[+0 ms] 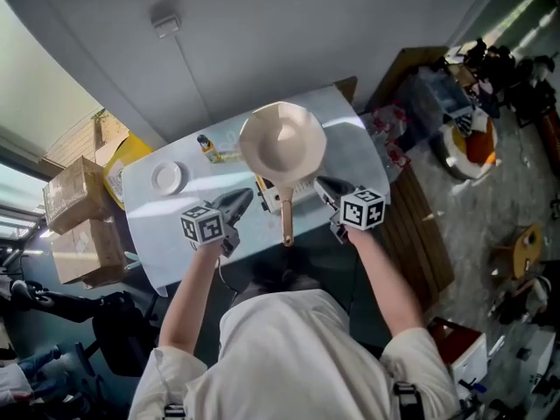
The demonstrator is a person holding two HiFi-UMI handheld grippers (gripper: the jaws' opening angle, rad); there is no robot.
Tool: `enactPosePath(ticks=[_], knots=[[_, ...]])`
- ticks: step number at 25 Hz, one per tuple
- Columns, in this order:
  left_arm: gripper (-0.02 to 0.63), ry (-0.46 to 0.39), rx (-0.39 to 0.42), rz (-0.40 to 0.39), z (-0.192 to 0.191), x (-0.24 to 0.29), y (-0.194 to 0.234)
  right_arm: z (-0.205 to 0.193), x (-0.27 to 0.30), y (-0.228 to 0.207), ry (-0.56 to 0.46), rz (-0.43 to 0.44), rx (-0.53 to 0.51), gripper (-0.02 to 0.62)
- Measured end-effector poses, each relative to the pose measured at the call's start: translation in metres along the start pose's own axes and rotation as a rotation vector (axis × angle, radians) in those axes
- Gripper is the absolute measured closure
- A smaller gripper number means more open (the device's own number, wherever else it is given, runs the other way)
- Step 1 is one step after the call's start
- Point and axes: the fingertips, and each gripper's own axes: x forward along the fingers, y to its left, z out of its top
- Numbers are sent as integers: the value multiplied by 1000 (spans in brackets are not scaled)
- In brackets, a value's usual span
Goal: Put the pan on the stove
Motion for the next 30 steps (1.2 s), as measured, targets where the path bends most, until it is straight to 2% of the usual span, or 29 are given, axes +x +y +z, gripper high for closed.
enactPosePath(ticks=[5, 10, 15, 20, 26, 30], knots=[[586, -21, 154, 27, 28, -24, -18, 22, -23, 28, -82, -76, -123, 560], [586, -42, 247, 39, 48, -48, -40, 35, -55, 42, -155, -181, -200, 560], [586, -46, 332, 66, 58, -63, -52, 36, -82, 54, -168, -261, -305, 560], [586, -70, 374, 103, 65, -71, -59, 45, -108, 60, -216, -294, -354, 560], [586, -152, 468, 168, 86, -77, -74, 63, -123, 52, -257, -309, -392, 560], [586, -201, 487, 180, 98, -71, -84, 76, -131, 45, -291, -314, -418, 560]])
